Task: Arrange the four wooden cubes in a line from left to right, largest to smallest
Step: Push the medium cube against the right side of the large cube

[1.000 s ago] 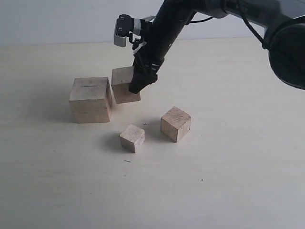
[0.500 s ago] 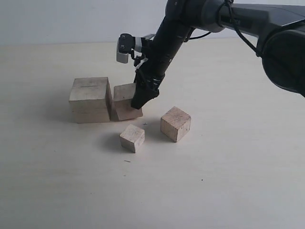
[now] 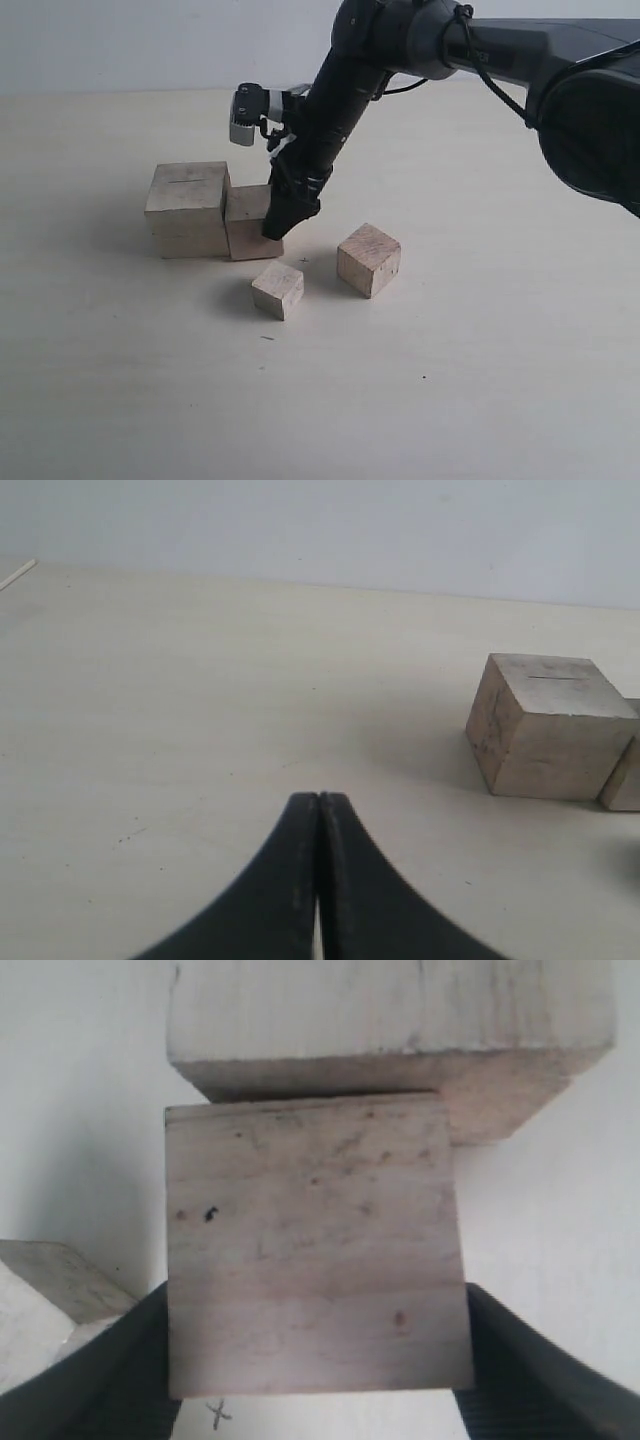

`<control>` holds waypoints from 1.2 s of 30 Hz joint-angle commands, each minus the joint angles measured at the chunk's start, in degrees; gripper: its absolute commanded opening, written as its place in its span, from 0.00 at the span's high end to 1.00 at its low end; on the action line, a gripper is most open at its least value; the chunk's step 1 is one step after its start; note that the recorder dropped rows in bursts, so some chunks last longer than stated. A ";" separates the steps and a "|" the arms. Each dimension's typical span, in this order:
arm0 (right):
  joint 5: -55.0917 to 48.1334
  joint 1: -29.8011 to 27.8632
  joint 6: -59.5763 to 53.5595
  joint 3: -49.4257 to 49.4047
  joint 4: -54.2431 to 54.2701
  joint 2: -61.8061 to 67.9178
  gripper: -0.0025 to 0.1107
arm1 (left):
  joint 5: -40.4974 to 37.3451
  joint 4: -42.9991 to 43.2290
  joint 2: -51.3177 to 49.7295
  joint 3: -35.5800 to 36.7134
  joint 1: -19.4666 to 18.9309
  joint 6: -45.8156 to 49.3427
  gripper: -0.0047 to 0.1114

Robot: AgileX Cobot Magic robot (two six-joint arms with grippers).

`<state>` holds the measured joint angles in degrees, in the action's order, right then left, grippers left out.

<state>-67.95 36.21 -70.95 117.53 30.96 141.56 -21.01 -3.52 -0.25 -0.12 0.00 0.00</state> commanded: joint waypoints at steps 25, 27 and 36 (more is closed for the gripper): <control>5.51 0.10 4.64 -0.29 -3.54 2.24 0.98 | 0.75 -0.12 0.25 0.12 0.28 0.00 0.96; 5.41 0.10 4.64 -0.29 -3.53 2.24 0.98 | 0.75 -0.12 0.25 0.12 0.28 0.00 0.96; 3.44 0.10 5.00 -0.29 -3.26 1.87 0.56 | 0.75 -0.12 0.25 0.12 0.28 0.00 0.96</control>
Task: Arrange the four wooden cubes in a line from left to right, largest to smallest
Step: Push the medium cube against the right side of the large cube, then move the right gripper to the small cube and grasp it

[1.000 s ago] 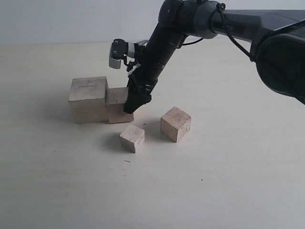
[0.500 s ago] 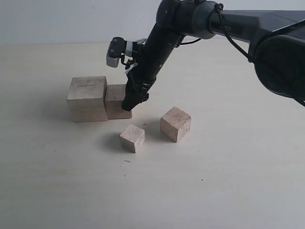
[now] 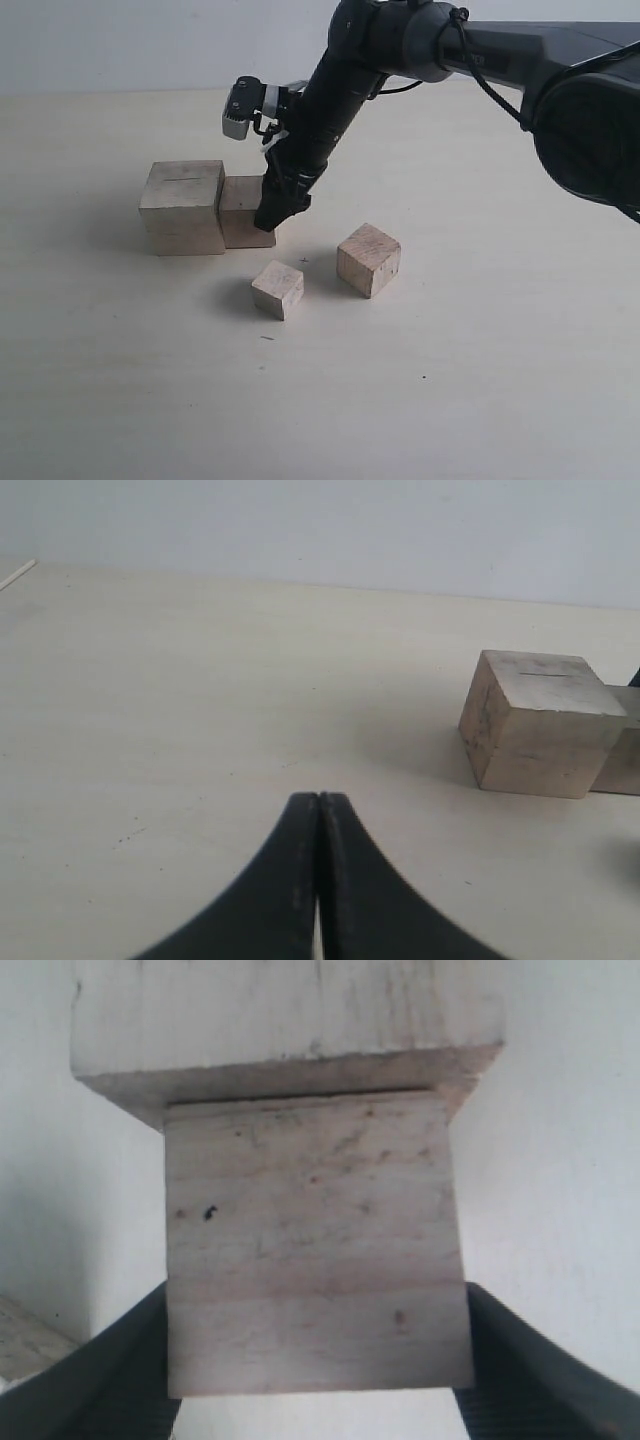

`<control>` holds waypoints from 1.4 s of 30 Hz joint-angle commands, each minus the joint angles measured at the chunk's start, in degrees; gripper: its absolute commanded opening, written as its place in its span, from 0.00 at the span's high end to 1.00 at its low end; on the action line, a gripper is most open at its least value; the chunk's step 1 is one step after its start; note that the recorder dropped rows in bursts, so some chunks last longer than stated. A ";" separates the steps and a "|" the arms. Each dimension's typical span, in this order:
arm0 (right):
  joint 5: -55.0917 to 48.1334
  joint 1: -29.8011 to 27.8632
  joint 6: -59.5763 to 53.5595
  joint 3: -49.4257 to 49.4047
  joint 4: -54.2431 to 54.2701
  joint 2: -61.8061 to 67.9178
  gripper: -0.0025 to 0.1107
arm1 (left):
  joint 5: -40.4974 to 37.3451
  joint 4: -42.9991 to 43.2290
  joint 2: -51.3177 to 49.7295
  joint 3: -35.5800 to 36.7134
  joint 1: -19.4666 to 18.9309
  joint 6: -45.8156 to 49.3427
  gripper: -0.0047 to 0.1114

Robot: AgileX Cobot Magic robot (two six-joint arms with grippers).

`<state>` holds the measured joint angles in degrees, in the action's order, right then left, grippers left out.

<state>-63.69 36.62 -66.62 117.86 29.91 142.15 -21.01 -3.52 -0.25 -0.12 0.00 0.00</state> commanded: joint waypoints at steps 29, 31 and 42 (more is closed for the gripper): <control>-6.27 -0.43 59.04 -12.43 -23.79 -26.21 0.98 | 0.75 -0.12 0.25 0.12 0.28 0.00 0.96; -3.35 -0.43 58.28 -18.22 -23.79 -30.14 0.98 | 0.75 -0.12 0.25 0.12 0.28 0.00 0.96; 22.11 -0.30 46.37 -53.65 -16.19 -40.66 0.78 | 0.75 -0.12 0.25 0.12 0.28 0.00 0.96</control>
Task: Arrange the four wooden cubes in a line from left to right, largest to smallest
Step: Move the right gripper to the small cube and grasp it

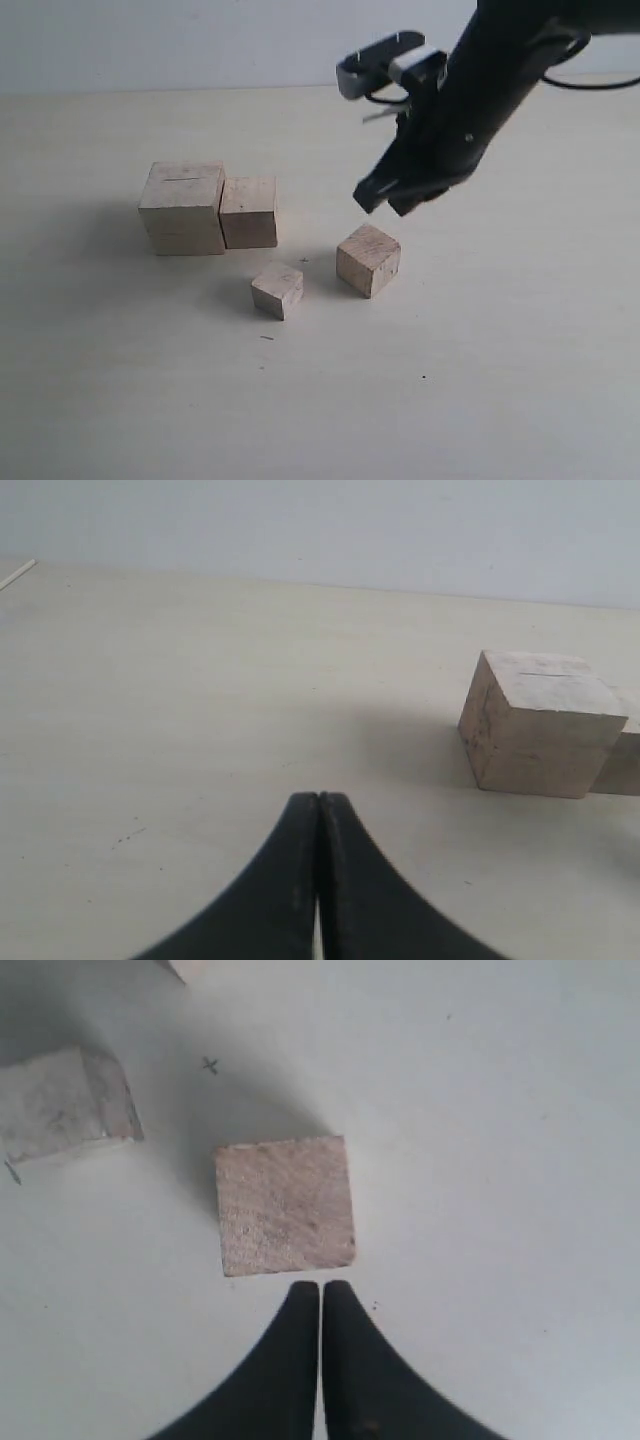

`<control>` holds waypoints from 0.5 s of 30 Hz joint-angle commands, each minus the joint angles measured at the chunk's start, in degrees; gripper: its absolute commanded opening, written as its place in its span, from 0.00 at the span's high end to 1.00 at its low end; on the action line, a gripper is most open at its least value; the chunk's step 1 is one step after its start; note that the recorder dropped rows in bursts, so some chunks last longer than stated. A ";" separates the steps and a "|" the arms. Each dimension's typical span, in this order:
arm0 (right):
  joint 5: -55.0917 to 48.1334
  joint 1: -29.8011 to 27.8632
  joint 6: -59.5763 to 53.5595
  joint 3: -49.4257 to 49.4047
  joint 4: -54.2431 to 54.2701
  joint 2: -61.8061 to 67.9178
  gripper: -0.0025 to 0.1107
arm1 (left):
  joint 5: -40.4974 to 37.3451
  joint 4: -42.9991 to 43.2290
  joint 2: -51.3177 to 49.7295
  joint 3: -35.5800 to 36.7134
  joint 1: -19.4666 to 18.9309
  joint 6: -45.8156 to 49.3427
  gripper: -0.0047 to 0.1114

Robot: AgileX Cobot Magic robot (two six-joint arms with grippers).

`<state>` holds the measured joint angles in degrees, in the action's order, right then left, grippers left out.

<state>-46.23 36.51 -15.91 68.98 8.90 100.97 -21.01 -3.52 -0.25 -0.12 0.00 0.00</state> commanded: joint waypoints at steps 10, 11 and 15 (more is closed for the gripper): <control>9.11 -0.19 -15.33 -4.77 9.15 1.98 0.14 | 0.75 -0.12 0.25 0.12 0.28 0.00 0.96; 9.11 -0.19 -15.33 -4.77 9.27 2.53 0.14 | 0.75 -0.12 0.25 0.12 0.28 0.00 0.96; 10.09 -0.19 -15.33 -4.77 10.44 5.22 0.14 | 0.75 -0.12 0.25 0.12 0.28 0.00 0.96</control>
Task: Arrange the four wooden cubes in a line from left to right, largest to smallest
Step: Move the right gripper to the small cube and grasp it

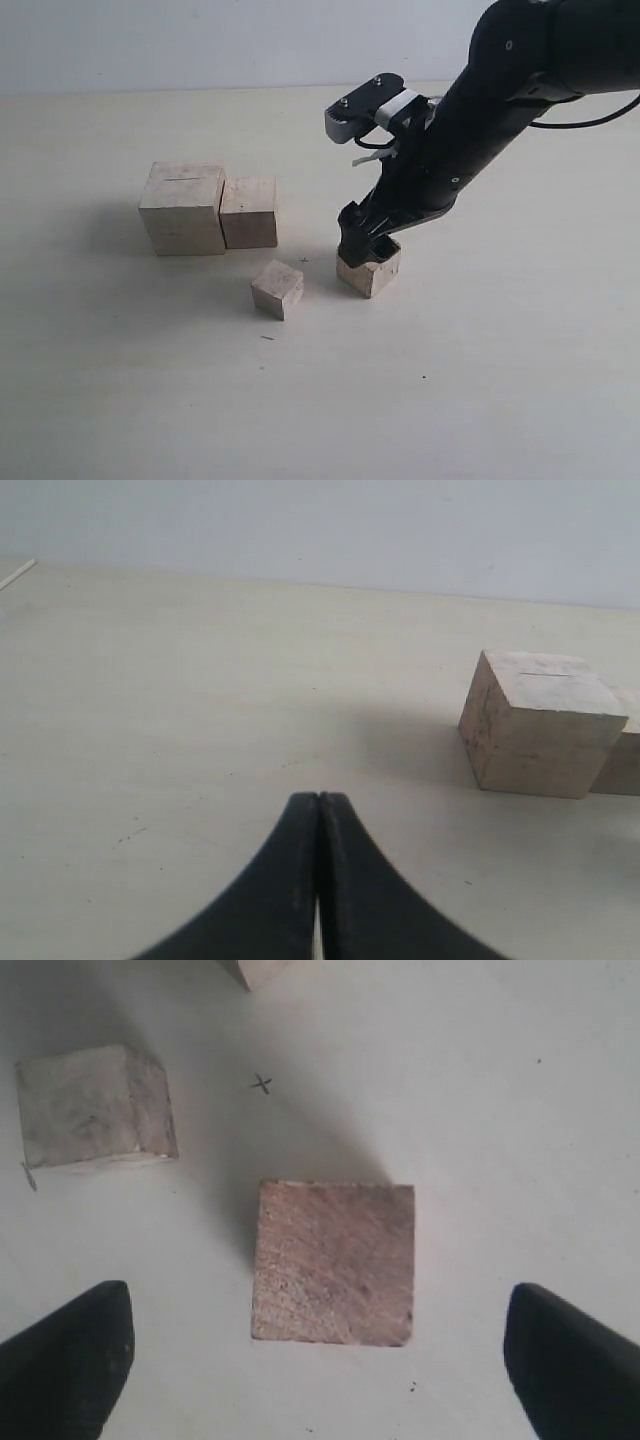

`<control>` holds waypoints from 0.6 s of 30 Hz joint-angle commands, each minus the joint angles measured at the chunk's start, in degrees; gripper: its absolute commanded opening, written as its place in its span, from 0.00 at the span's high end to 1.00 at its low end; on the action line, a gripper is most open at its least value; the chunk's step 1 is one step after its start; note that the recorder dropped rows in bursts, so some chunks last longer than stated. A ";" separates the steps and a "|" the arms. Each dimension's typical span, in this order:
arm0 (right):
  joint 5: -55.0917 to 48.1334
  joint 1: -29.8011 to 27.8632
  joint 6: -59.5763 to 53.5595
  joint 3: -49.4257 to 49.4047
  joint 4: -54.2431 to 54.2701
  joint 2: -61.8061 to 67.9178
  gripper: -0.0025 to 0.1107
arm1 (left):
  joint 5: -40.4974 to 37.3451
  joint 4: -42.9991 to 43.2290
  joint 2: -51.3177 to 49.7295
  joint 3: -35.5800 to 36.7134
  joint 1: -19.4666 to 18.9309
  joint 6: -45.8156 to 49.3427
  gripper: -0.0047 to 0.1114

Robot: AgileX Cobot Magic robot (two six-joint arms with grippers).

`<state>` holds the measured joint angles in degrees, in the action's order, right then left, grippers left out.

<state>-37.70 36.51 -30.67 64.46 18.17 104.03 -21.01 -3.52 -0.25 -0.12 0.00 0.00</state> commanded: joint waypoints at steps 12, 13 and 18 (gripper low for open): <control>3.37 -0.19 -0.83 -0.25 1.13 6.66 0.42 | 0.75 -0.12 0.25 0.12 0.28 0.00 0.96; 3.37 -0.19 -0.83 -0.25 1.13 6.66 0.51 | 0.75 -0.12 0.25 0.12 0.28 0.00 0.96; 1.49 -0.19 -0.83 -0.02 0.74 6.54 0.95 | 0.75 -0.12 0.25 0.12 0.28 0.00 0.96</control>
<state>-34.99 36.51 -31.10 64.31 19.33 110.84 -21.01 -3.52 -0.25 -0.12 0.00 0.00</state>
